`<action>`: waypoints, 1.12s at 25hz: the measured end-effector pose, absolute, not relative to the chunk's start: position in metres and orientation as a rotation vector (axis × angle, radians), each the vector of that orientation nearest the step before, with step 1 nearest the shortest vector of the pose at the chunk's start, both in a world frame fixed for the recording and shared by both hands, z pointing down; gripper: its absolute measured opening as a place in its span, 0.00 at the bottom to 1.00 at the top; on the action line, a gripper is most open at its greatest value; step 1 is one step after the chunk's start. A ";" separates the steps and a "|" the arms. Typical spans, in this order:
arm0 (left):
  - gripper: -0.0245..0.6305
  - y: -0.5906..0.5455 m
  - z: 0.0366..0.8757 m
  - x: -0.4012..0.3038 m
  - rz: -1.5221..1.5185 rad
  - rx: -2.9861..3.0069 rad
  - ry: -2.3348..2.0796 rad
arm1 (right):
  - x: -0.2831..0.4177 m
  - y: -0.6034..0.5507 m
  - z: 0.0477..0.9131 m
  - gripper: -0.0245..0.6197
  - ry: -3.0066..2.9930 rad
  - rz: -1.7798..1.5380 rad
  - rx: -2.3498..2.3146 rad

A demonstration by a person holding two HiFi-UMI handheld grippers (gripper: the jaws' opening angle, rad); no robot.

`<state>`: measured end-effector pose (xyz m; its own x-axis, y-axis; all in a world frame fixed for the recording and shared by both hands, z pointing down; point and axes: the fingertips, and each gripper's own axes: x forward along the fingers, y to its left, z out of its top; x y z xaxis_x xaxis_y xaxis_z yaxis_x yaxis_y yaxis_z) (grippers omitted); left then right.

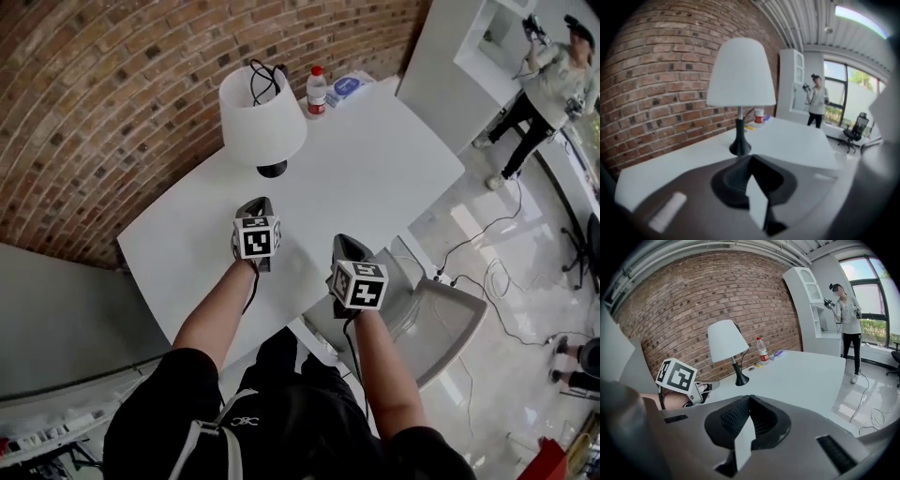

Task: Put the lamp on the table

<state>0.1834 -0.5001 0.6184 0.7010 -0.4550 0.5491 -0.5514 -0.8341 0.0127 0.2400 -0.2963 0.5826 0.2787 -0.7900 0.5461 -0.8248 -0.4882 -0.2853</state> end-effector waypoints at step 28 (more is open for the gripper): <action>0.04 -0.362 0.440 0.143 0.623 2.846 -0.733 | 0.222 -0.294 0.430 0.04 -1.816 0.653 2.579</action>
<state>0.1434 -0.3621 0.4399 0.7959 -0.4317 0.4244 -0.4885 -0.8721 0.0290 0.2219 -0.2943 0.4298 0.2830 -0.9175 0.2794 -0.8853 -0.3620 -0.2920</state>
